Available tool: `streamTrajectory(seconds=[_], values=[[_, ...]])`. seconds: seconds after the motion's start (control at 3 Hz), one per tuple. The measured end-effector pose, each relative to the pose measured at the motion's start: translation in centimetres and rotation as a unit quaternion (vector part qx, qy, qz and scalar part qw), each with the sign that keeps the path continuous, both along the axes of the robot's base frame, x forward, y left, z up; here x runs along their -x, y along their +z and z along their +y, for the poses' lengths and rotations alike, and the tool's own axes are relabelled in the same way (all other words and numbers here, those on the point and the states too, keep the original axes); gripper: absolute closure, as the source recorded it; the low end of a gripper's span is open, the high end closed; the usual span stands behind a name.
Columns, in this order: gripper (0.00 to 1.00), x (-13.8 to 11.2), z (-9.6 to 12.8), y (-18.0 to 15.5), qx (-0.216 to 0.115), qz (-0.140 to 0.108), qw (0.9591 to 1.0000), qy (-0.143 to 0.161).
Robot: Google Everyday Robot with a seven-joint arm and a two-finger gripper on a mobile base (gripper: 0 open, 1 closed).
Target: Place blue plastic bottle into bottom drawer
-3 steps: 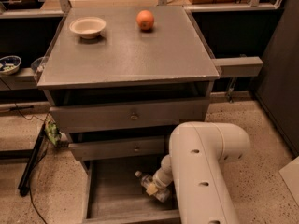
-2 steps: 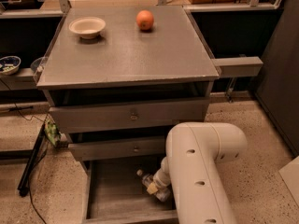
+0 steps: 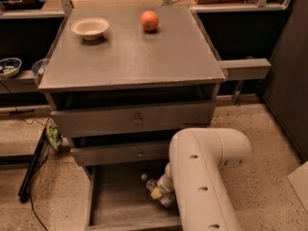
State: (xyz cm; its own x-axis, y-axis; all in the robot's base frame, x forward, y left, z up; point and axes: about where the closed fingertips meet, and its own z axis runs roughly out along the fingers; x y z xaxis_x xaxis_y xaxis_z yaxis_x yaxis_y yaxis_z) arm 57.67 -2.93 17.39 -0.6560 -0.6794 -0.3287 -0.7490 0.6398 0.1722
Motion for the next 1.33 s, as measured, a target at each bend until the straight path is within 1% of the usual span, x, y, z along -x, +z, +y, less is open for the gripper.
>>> streamTrajectory(seconds=[0.67,1.33], values=[[1.0,-1.0,-0.3,-1.4,-0.004,0.004,0.9997,-0.026],[1.0,-0.2,-1.2,-2.9,-0.019,0.013,0.9982,-0.055]])
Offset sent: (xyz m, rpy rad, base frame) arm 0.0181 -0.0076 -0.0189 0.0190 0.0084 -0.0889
